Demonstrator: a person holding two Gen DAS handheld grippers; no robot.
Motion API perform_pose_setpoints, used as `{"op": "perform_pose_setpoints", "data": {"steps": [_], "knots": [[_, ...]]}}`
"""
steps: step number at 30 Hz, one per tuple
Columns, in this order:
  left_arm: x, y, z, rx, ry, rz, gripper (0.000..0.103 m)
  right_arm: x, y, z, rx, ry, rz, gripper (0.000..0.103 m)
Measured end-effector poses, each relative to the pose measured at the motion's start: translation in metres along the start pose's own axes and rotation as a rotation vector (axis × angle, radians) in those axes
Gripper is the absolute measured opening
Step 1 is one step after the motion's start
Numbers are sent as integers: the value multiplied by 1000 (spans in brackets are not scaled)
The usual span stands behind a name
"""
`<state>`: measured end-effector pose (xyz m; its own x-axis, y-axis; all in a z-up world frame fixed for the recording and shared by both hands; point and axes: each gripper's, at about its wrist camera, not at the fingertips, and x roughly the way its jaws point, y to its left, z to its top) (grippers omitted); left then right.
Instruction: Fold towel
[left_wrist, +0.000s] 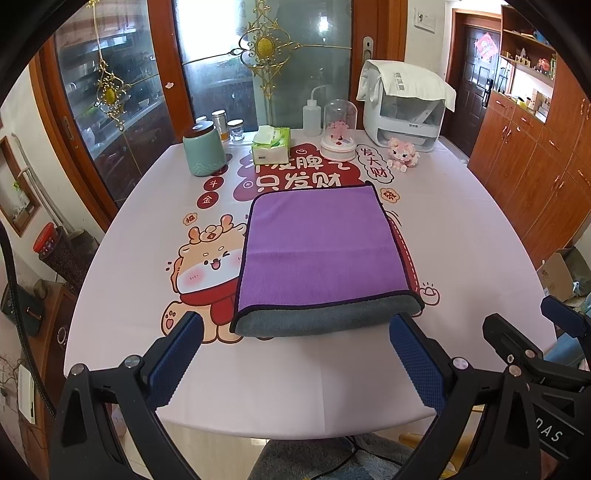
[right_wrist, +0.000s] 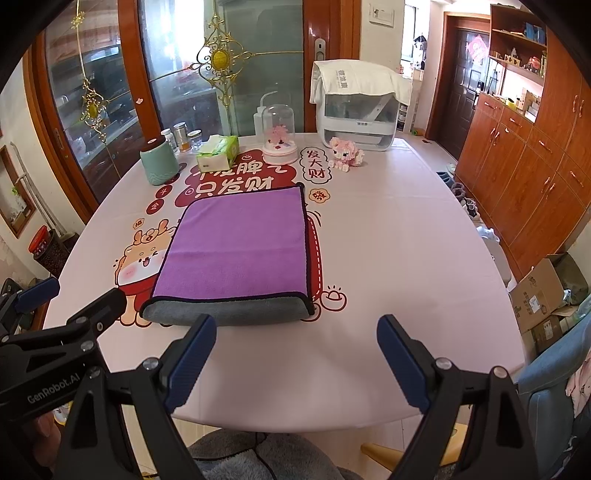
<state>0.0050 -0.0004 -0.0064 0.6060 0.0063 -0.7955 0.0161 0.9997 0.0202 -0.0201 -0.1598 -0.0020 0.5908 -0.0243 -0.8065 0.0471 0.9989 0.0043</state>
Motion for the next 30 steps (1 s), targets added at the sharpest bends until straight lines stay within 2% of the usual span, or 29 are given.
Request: {"op": "perform_pose_setpoints", "data": {"steps": [30], "knots": [[4,0,-4,-9,20,2,100,5,3,-6,-1,21,9,89]]}}
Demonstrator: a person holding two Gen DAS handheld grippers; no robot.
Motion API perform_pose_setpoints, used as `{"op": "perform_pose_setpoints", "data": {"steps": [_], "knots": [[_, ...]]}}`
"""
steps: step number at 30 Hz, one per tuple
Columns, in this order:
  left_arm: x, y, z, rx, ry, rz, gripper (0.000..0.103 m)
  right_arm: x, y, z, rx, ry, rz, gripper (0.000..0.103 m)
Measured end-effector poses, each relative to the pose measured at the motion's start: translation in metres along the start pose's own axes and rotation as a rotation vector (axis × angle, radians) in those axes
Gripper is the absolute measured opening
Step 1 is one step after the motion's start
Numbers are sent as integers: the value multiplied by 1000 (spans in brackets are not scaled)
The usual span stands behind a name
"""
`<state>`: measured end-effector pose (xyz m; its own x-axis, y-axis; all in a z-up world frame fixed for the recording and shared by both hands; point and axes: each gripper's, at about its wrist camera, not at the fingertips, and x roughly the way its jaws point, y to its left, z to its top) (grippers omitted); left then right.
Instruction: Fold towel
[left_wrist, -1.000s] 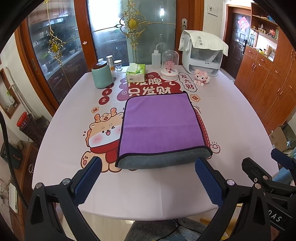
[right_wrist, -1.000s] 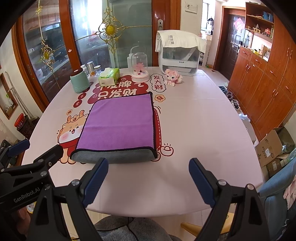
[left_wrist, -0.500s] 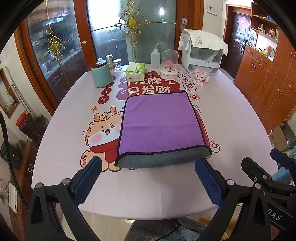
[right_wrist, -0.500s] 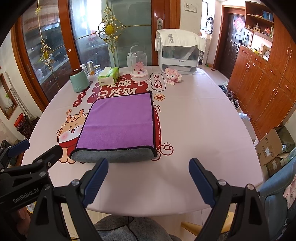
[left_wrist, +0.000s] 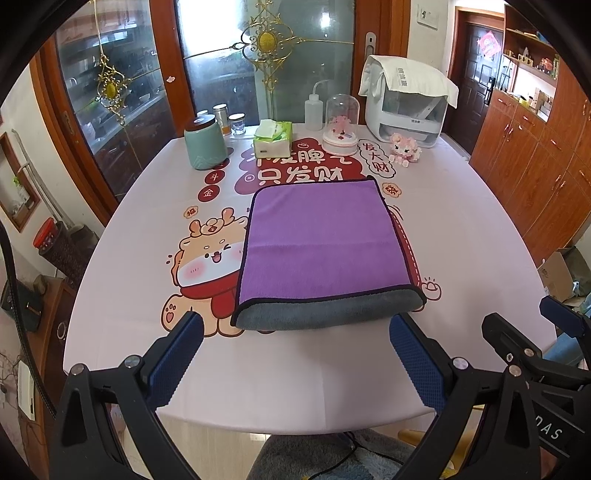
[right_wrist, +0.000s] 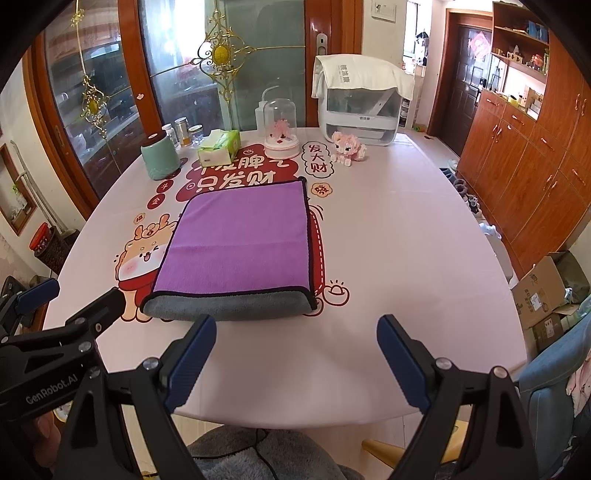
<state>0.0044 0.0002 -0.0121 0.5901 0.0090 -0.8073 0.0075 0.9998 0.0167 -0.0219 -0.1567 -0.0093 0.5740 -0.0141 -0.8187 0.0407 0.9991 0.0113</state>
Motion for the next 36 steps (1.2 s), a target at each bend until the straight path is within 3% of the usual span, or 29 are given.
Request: {"op": "perform_pose_setpoints", "data": {"steps": [36], "knots": [[6,12,-10,-17,23,5,100,6,7,-1,-12,19,11,89]]}}
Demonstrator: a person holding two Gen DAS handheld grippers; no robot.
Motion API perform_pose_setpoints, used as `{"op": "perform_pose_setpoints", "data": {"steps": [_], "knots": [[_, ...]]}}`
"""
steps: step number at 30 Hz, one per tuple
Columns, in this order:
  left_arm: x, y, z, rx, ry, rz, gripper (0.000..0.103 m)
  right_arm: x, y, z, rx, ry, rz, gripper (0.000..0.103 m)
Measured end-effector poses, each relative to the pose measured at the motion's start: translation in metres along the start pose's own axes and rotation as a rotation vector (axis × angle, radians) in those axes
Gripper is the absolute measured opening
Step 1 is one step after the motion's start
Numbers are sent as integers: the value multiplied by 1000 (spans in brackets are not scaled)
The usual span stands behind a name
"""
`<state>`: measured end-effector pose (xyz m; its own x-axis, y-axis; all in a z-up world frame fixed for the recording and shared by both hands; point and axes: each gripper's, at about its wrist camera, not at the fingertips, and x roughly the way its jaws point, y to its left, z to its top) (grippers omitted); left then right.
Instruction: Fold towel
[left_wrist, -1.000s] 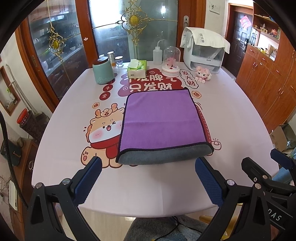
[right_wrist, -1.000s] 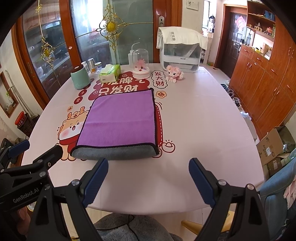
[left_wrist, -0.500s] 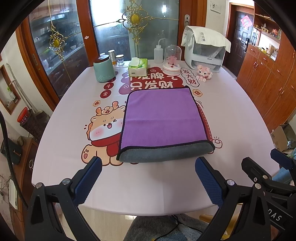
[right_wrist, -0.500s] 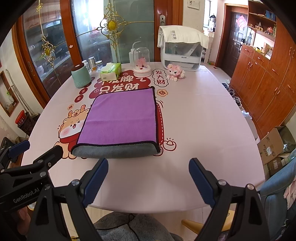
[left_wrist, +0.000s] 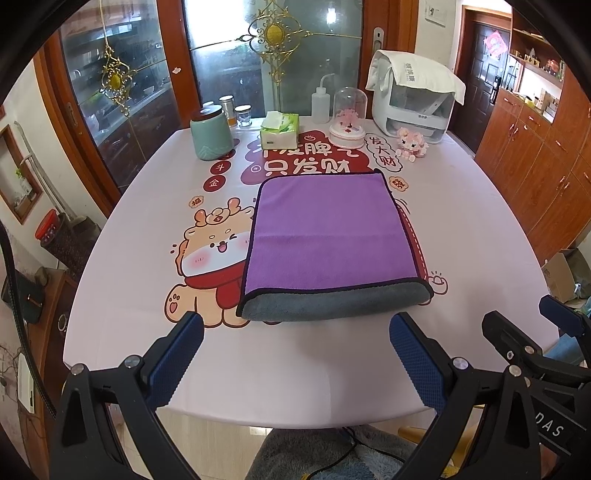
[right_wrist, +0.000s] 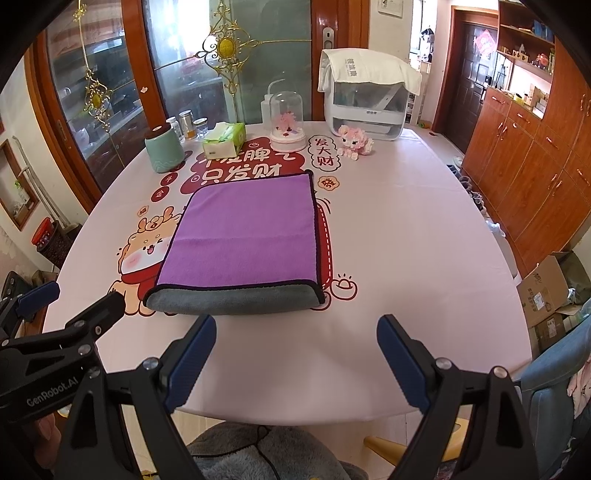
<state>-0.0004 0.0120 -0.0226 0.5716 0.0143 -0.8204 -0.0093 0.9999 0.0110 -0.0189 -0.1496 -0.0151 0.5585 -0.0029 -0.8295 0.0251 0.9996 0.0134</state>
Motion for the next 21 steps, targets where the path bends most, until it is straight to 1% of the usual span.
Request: {"op": "perform_pose_setpoints", "data": {"steps": [14,21], "knots": [[17,4,7,-10,40,-25,100,19,2,8,1,47,-8,89],[40,14,18,-26,69,-38,100,44,-4,19,8,93,-14,89]]}}
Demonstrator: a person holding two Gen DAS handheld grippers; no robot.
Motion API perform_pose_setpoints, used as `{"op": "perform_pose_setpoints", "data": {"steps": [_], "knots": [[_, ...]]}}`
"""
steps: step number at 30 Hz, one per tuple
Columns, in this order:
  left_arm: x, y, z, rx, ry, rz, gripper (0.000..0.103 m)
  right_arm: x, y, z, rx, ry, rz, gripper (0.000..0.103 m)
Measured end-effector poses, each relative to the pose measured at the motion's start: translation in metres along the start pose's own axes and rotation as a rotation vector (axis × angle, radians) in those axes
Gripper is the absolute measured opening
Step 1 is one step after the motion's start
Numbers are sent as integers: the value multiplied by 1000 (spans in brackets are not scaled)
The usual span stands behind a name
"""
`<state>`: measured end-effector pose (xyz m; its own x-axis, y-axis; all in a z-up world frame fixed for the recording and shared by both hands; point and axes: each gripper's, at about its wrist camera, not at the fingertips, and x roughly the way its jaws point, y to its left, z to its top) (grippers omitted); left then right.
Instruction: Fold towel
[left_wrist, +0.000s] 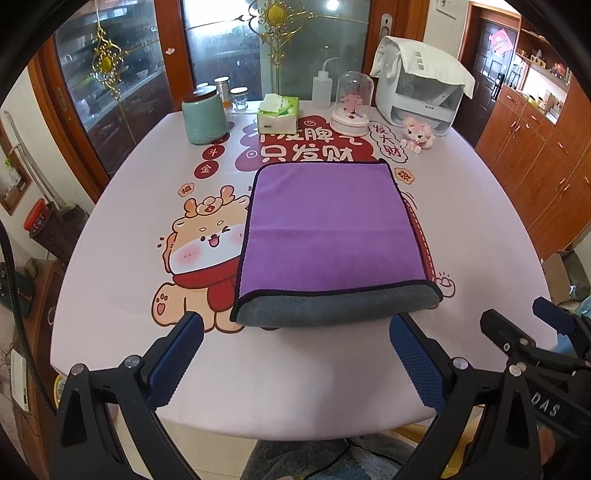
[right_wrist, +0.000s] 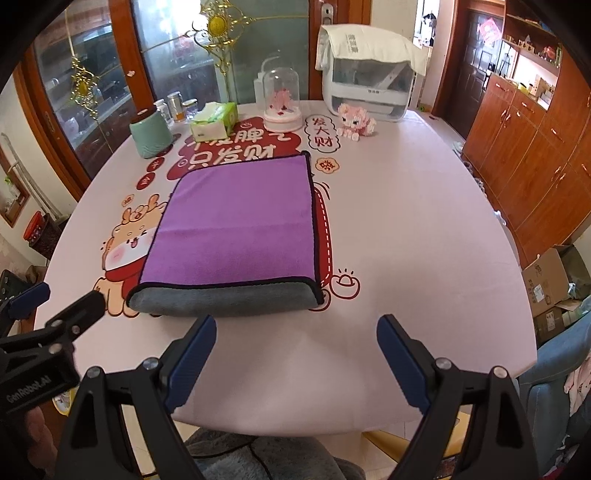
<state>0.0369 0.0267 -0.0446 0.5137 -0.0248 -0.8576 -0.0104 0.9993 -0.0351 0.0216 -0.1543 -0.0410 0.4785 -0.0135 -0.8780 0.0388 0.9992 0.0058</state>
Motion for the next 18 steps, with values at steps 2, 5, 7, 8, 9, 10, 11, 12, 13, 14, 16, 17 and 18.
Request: {"op": "perform_pose_setpoints", "data": {"steps": [2,5,7,8,9,10,11,12,13,14,16,17,18], "knots": [[8,8,4,-19,7,3,100,9,-5,6,3,10,2,89],[25,21,10,-43,39,13,100,24,-14,14,6,17,18,89],[38,31,13,-55,66,24,100,38,-20,18,-2,33,29,89],[44,35,14,-57,77,28,100,47,-22,20,-13,40,25,89],[50,40,14,-55,85,29,100,53,-24,21,-23,46,23,89],[57,45,14,-49,91,30,100,61,-26,21,-36,55,20,88],[61,48,14,-43,92,32,100,68,-28,21,-46,65,16,85],[68,52,14,-31,98,31,100,78,-30,22,-56,83,13,81],[73,56,13,-24,106,15,100,84,-32,22,-61,95,17,79],[78,59,12,-23,120,-9,100,94,-35,22,-65,114,25,77],[89,67,10,-35,141,-52,100,106,-39,22,-69,138,41,76],[94,70,9,-44,145,-65,100,111,-40,21,-74,143,50,75],[99,74,7,-55,152,-79,100,117,-41,21,-86,148,61,73]]}}
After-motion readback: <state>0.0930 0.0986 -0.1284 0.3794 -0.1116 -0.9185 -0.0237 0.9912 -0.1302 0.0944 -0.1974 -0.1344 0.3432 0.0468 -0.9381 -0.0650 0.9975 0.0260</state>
